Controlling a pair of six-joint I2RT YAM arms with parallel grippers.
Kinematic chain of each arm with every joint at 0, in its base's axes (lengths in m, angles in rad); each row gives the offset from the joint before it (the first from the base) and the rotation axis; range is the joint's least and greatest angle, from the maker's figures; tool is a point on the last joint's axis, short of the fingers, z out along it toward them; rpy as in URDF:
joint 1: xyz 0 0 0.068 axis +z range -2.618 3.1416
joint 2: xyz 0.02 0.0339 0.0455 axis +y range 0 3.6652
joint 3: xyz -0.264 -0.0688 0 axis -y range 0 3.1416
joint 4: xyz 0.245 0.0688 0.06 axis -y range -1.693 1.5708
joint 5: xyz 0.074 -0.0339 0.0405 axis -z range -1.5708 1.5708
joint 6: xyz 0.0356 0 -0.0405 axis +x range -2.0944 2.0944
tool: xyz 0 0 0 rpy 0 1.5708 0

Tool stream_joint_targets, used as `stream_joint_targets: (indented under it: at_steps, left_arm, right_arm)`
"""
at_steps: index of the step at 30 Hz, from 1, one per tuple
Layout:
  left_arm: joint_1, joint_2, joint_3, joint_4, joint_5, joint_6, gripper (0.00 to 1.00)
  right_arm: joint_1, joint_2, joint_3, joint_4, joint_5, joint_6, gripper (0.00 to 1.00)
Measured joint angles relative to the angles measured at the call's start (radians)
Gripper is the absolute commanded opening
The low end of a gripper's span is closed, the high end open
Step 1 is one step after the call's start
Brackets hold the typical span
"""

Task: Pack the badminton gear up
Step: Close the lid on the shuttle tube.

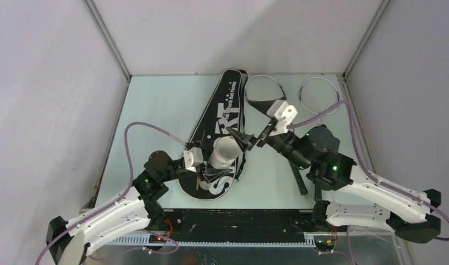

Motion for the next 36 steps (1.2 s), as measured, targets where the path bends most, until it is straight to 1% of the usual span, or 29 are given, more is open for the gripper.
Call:
stream_joint_targets:
  at_steps: [3,9,12,15,22,26,31,36]
  left_arm:
    - [0.0,-0.007,0.0,-0.015,0.01,0.039,0.54]
    - [0.0,-0.011,0.009,-0.049,0.024,0.101,0.55]
    - [0.0,-0.008,0.019,-0.079,0.029,0.132,0.55]
    - [0.0,-0.002,0.031,-0.106,0.038,0.163,0.55]
    - [0.0,0.014,0.043,-0.135,0.063,0.198,0.55]
    - [0.004,0.018,0.045,-0.142,0.065,0.211,0.55]
    - [0.003,0.027,0.049,-0.145,0.069,0.219,0.55]
    - [0.004,0.031,0.053,-0.152,0.071,0.218,0.55]
  right_arm:
    - [-0.04,-0.047,0.0,-0.028,-0.056,0.048,0.99]
    - [-0.115,-0.159,0.0,-0.141,-0.262,0.151,0.99]
    - [-0.129,-0.172,0.014,-0.212,-0.349,0.186,0.99]
    - [-0.136,-0.136,0.03,-0.268,-0.411,0.217,0.99]
    - [-0.166,0.016,0.039,-0.326,-0.488,0.296,0.96]
    - [-0.181,0.025,0.055,-0.349,-0.516,0.325,0.94]
    - [-0.181,0.053,0.111,-0.439,-0.504,0.343,0.92]
    - [-0.18,0.111,0.204,-0.566,-0.455,0.354,0.88]
